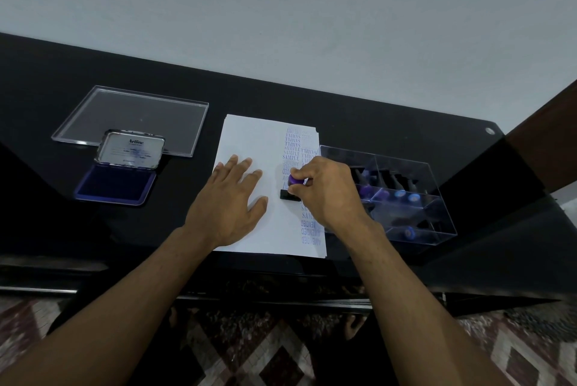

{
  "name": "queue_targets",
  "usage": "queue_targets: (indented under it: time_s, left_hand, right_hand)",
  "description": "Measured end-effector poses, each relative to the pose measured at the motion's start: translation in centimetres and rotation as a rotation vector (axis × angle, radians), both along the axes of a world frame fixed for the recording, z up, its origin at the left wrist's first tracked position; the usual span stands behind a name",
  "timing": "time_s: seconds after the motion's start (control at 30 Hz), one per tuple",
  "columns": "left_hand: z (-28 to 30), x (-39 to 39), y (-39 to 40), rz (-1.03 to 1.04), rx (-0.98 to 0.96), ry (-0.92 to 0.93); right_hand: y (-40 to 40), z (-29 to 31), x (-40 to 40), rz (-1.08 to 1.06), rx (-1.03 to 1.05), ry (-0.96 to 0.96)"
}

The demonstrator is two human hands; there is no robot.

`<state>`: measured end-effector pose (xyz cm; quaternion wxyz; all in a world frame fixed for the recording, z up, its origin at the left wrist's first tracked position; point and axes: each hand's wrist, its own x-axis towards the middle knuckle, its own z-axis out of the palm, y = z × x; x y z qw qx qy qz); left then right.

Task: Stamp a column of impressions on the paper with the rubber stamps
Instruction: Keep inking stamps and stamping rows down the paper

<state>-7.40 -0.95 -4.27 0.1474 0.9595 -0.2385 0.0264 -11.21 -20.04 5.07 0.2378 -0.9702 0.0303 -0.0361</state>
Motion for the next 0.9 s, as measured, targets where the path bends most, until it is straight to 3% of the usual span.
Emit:
queue_targets:
  time_s: [0.9]
  left_hand:
    - [-0.21, -0.1, 0.02, -0.008, -0.008, -0.02]
  right_hand:
    - [0.06, 0.07, 0.06, -0.018, -0.001, 0.003]
